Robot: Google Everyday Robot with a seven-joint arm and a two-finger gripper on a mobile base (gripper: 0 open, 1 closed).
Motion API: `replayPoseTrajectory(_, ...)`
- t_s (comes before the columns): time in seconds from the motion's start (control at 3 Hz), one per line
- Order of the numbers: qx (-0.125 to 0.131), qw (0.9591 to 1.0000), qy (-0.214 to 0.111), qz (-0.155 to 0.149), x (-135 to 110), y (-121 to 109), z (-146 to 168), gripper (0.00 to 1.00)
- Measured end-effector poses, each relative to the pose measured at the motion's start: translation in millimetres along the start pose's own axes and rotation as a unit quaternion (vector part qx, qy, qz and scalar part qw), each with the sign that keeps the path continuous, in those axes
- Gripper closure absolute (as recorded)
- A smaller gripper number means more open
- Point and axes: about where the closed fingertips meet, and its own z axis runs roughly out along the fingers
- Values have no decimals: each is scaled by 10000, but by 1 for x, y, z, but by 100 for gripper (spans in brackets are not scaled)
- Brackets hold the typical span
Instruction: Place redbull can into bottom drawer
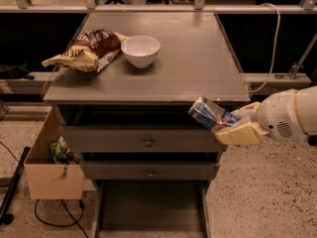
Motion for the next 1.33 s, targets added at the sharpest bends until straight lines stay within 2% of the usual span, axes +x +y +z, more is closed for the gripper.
replayPoseTrajectory(0.33, -1, 10000, -40, 0, 10, 8, 9, 100)
replayPoseTrajectory(0.67, -180, 9995, -93, 246, 48, 33, 42, 100)
replayPoseTrajectory(1.0, -575, 9969, 193, 496, 110, 76, 97, 100)
replayPoseTrajectory(1.33, -905, 9925, 570, 601, 158, 108, 145, 100)
